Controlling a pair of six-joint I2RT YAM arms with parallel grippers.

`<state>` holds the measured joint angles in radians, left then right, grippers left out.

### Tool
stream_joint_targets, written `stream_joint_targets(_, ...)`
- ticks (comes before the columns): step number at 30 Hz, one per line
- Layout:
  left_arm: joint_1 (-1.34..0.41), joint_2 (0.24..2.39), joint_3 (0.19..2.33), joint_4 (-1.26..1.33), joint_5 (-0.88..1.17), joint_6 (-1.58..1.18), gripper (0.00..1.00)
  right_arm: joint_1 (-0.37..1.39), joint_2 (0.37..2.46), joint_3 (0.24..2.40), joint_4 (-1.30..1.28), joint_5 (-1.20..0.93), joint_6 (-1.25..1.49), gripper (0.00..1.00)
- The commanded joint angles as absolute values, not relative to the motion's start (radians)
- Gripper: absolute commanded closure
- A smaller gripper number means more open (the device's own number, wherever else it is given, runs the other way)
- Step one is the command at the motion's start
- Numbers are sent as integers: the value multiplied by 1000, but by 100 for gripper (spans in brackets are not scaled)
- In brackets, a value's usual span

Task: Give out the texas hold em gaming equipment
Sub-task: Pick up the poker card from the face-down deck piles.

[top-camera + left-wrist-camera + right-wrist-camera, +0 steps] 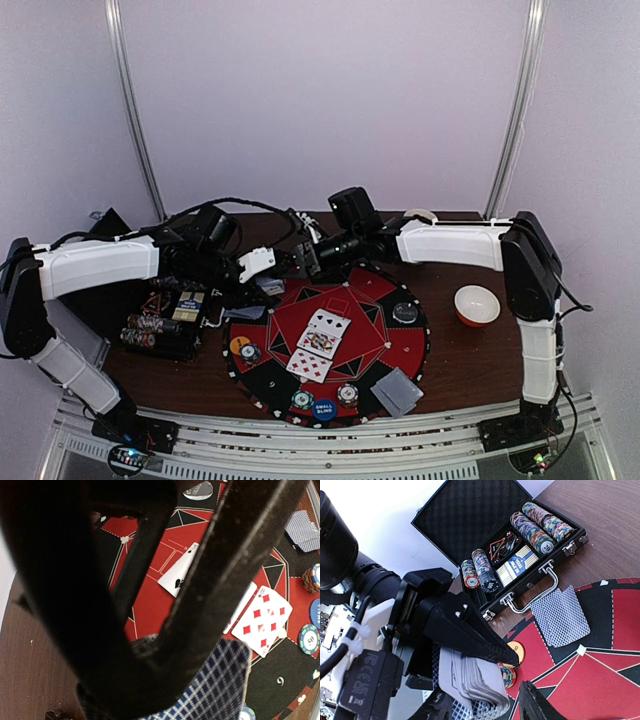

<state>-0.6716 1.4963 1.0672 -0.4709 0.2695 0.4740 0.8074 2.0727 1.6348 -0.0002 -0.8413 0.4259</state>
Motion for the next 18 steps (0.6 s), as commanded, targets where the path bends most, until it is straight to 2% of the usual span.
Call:
stream_joint_targets(1,-675,1465,1077,-430,285,484,67,816,2109,1663,38,-848,427,51)
stream_joint_targets(4,-675,1465,1078,-431,285,483,67,816,2108,1660,12,-824,409,54)
stream_joint_targets(8,-675,1465,1077,-430,280,483,67,810,2075,1635,-20,-766,374,73)
stream_joint_targets(14,-675,1463,1077,-430,279,484,67,799,2017,1601,-94,-730,329,90)
stream_joint_targets(18,-675,1465,1077,-431,277,484,67,800,1996,1594,-117,-730,319,97)
